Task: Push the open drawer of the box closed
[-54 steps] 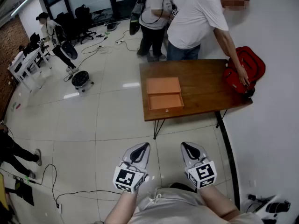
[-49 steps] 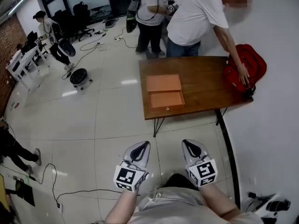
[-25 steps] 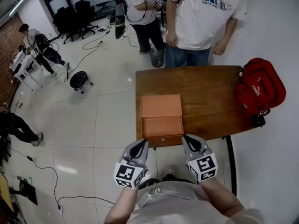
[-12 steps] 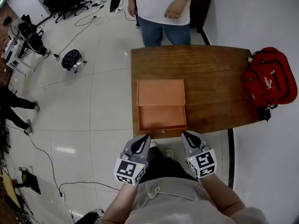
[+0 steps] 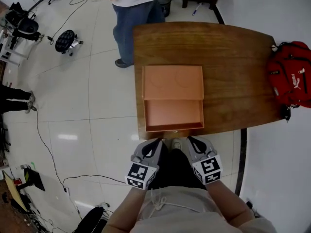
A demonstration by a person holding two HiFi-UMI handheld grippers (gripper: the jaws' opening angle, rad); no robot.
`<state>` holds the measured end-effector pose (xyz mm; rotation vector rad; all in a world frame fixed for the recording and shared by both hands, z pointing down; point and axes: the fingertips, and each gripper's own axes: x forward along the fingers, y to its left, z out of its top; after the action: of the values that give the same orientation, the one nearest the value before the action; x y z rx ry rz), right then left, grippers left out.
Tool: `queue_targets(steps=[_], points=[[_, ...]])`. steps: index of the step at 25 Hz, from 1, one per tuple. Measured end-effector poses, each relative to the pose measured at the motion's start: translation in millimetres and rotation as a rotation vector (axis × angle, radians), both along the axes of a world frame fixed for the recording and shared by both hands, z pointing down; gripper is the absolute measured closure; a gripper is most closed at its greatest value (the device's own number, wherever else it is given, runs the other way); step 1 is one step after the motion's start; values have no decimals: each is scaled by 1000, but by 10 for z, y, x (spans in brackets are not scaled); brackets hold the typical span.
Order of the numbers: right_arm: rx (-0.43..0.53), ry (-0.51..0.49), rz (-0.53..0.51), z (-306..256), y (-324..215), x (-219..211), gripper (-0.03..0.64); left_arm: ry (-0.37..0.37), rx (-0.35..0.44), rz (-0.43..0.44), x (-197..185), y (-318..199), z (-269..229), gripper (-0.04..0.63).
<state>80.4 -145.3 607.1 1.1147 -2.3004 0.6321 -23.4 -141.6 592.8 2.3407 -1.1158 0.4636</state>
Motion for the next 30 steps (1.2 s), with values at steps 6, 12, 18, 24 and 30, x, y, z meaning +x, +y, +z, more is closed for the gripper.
queue_targets(steps=[6,12,18,24,30], points=[[-44,11,20,245,-119,-1,612,-2,-47,-21,-45,-123,270,589],[-69,7,28,284,-223,0,612,0,-69,-19,-29,-229,319,589],[-84,4,44,298,-380,-6,612,1,-78,-15,-47,-393,323,589],[-93,0,72,304,-595,-11,612,11,-82,-17,-67,-631,302,589],[-100,7,119,329,-890,53,612,9,-87,-3,-64,-908,304,589]])
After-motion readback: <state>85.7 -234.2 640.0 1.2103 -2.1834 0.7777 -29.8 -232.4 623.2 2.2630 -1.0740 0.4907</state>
